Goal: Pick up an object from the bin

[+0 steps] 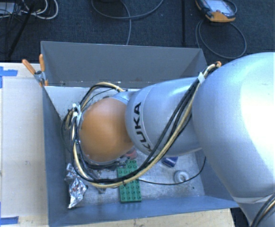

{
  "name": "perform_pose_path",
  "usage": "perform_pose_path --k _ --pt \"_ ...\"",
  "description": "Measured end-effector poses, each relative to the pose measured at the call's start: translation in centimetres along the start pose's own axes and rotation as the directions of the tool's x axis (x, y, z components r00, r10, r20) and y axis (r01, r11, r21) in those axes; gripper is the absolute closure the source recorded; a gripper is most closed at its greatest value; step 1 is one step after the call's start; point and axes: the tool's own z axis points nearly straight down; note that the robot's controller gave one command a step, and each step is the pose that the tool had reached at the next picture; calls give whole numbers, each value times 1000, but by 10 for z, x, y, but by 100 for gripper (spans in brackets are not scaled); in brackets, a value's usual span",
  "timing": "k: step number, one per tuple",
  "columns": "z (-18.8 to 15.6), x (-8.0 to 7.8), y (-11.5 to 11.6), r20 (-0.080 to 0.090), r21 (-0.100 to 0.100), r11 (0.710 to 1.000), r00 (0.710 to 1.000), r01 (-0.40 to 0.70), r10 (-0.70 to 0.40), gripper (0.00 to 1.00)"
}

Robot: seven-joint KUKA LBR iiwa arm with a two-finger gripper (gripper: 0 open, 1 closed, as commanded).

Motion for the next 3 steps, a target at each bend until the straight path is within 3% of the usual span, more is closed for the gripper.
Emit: perform_pose_path --k 1,2,3 --pt "2 1 7 3 -4 813 813 582 -582 0" --pt "1 2 5 0 -3 817 817 577 -577 100" --pt "-34 1 6 2 -3 819 819 573 -573 100"
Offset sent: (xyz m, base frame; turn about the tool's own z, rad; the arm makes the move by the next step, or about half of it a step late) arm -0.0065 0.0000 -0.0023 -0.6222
